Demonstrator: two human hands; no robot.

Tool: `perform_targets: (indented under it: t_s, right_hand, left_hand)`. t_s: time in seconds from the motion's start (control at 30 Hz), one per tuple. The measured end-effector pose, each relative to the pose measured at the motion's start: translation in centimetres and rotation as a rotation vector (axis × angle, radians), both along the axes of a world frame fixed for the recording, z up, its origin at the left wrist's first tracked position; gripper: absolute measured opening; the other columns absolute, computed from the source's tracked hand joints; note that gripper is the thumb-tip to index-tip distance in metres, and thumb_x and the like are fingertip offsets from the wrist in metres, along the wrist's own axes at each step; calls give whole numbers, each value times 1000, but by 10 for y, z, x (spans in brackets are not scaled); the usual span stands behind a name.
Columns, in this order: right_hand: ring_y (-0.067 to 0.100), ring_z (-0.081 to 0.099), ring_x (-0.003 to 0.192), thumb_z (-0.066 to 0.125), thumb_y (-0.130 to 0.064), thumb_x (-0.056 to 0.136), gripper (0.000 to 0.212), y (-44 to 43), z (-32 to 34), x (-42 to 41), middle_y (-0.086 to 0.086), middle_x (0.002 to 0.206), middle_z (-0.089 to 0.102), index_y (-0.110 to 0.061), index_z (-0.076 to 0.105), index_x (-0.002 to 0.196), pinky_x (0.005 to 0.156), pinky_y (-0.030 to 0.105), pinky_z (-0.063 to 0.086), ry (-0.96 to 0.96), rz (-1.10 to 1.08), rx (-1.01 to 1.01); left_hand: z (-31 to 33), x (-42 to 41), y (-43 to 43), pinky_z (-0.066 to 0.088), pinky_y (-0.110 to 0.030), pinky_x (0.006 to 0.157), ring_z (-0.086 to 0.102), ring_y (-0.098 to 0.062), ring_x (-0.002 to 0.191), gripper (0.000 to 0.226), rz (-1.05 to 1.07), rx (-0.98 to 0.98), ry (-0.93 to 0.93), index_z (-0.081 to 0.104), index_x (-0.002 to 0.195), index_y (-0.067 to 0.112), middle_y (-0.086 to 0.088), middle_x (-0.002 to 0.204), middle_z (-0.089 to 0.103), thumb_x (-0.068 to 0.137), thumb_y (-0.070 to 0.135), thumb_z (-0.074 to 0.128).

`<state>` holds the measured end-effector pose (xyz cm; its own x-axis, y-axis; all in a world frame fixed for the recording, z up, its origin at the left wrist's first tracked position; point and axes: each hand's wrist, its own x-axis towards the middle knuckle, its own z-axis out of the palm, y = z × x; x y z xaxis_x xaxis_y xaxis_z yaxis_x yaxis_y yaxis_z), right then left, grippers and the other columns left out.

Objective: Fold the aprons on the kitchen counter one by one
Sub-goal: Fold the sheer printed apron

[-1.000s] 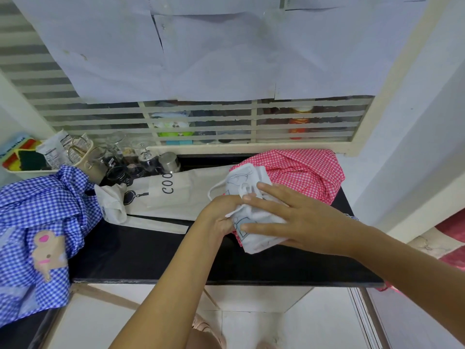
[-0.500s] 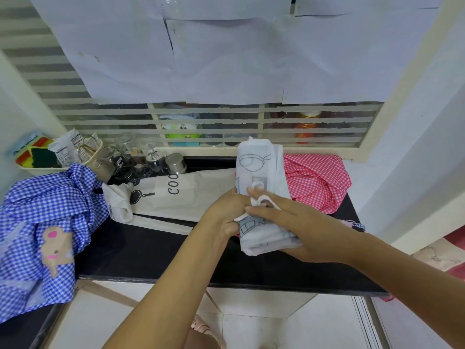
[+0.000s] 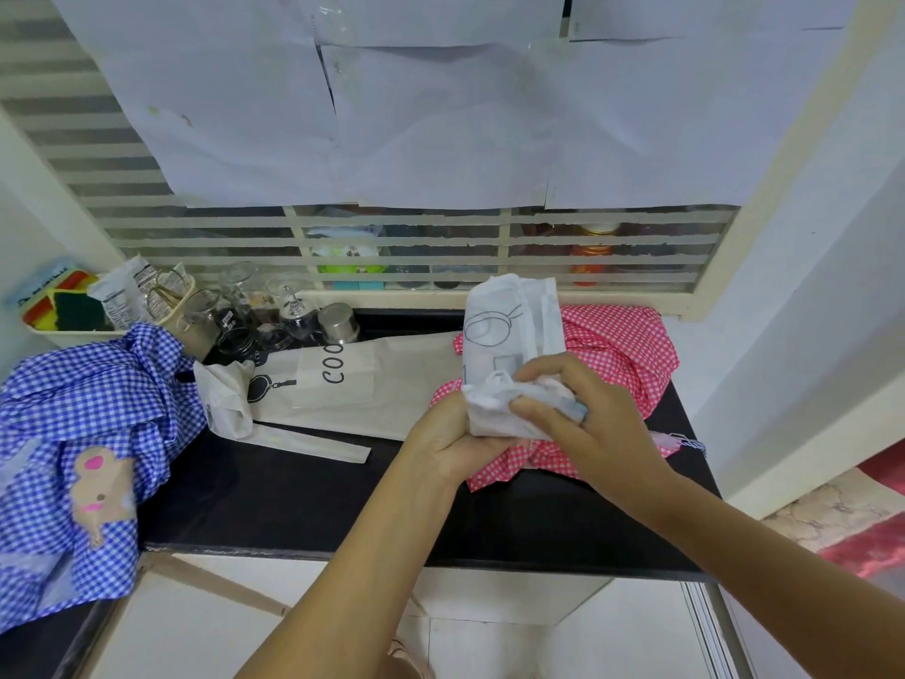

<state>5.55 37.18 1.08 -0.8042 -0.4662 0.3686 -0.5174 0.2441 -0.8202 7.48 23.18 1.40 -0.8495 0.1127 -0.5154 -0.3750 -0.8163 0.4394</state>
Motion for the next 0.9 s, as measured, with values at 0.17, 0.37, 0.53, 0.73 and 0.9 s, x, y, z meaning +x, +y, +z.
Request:
perform_targets:
  t_s: [0.17,0.37,0.53,0.73,0.9]
  right_hand:
    - [-3,61,84,66,-25,88,6,-13,1,-7,-16,90,67,-23,65,94,65,10,46,-270,-69,-140]
    - [12,59,70,66,-20,87,21,-19,7,-18,1,75,63,1,67,87,60,21,45,-524,-112,-183]
    - [21,64,86,71,-25,83,19,-22,6,-21,8,94,66,-10,61,90,74,38,53,-567,-175,-167]
    - [18,66,86,72,-25,83,16,-30,4,-24,2,89,68,-13,63,85,74,33,55,-508,-268,-60]
    - [-1,52,82,74,-33,79,21,-39,-7,-24,-4,91,53,-16,61,83,67,6,38,-205,-431,-27]
  left_hand:
    - [0,3,1,58,-43,58,70,-34,66,29,81,120,81,61,96,-9,-29,83,68,69,0,56]
    - [-6,3,-10,55,-48,84,68,-38,84,38,112,196,162,66,99,-11,-27,98,66,81,2,36]
    - [-7,4,-10,47,-44,100,63,-33,108,41,23,-157,341,57,123,-1,-21,121,63,89,21,55]
    - [-18,0,4,55,-19,72,70,-13,92,11,218,-812,327,65,97,23,2,93,74,95,17,56]
    - [-22,0,13,56,-23,82,67,-10,98,19,358,-960,331,63,113,18,1,106,70,98,20,52]
